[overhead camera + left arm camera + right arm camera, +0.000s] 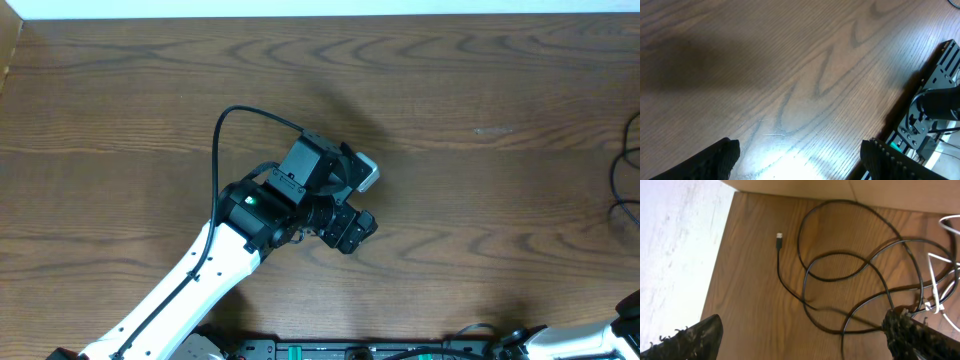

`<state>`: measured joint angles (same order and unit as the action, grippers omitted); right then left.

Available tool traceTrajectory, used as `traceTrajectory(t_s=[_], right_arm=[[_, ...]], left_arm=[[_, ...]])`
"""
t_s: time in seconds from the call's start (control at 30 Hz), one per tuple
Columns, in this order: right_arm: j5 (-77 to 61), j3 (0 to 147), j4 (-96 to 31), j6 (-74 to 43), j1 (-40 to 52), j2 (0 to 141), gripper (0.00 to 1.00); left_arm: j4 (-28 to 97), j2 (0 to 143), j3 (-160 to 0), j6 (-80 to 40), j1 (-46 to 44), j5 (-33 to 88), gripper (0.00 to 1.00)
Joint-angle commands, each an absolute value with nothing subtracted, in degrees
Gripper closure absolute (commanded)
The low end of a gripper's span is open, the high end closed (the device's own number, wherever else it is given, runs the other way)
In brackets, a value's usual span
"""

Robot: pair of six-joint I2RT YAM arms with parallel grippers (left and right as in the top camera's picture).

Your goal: Untangle cables

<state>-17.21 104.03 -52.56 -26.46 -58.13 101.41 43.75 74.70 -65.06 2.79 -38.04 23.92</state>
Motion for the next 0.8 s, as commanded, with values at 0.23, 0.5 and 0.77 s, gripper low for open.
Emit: traceTrajectory(t_s=[0.23,0.5,0.77], right_arm=[[-17.6,104.1,-59.9,-29.9,-56.9,101.1,0.01],[-32.4,104.1,-65.1,-22.2,-52.6,101.1,0.01],[-43.6,104.1,-68.6,2.0,-37.8,101.1,0.15]], left_arm=[[44.3,74.7,-64.6,2.3,-38.1,25.1,0.17],[43.5,74.4,-64.6,2.3,-38.0,21.1,0.17],[41.2,66.4,-64.9,-6.2,-38.0,2.9,0.17]])
